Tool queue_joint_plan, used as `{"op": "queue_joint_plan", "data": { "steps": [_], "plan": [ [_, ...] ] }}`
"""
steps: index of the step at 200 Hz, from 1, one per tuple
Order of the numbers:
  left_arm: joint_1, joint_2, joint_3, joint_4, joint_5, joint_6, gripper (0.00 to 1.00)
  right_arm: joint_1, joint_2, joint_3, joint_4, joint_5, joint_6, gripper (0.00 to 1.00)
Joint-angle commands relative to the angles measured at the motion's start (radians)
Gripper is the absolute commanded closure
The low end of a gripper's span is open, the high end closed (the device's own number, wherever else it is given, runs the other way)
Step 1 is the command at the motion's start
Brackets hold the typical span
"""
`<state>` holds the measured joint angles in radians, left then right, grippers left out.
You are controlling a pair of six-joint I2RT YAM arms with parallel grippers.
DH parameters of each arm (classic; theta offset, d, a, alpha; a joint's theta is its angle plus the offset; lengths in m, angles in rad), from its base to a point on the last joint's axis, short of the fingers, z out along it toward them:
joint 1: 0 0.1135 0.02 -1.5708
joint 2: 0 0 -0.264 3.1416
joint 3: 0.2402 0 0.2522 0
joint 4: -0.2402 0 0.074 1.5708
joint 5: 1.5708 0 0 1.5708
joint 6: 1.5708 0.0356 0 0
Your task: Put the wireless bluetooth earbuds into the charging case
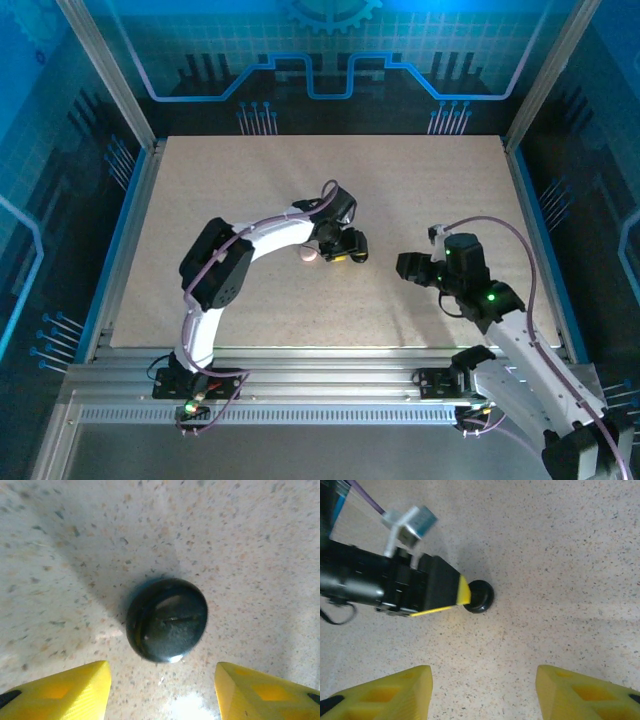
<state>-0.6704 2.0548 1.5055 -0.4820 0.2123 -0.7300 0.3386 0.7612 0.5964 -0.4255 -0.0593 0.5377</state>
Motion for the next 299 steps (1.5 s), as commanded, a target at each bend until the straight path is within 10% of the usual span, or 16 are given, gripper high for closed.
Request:
{"op": "queue_joint_plan", "data": {
  "steps": [1, 57, 71, 136, 174, 222, 299],
  "plan": [
    [-0.003, -0.121, -0.002, -0.076, -0.104, 0.057, 0.4, -0.017, 0.024, 0.02, 0.04, 0.025, -0.037, 0.41],
    [0.025, -0.283, -0.035, -0.133, -0.281, 0.158, 0.28, -0.017, 0.097, 0.01, 0.206, 0.118, -0.207, 0.3],
    [0.043, -0.332, -0.061, -0.135, -0.338, 0.188, 0.27, -0.019, 0.13, 0.007, 0.245, 0.19, -0.249, 0.0],
    [0.123, -0.656, -0.32, -0.078, -0.69, 0.302, 0.01, -0.165, 0.351, -0.03, 0.537, 0.2, -0.407, 0.0],
    [0.191, -0.941, -0.735, 0.342, -0.958, 0.502, 0.01, -0.256, 0.463, -0.034, 0.658, 0.185, -0.418, 0.0],
    [0.346, -1.088, -1.146, 0.717, -1.032, 0.681, 0.01, -0.309, 0.624, -0.088, 0.908, 0.163, -0.448, 0.0],
    [0.48, -0.774, -1.418, 1.696, -0.747, 0.779, 0.01, -0.307, 0.731, -0.214, 1.261, 0.043, -0.54, 0.0]
  ]
}}
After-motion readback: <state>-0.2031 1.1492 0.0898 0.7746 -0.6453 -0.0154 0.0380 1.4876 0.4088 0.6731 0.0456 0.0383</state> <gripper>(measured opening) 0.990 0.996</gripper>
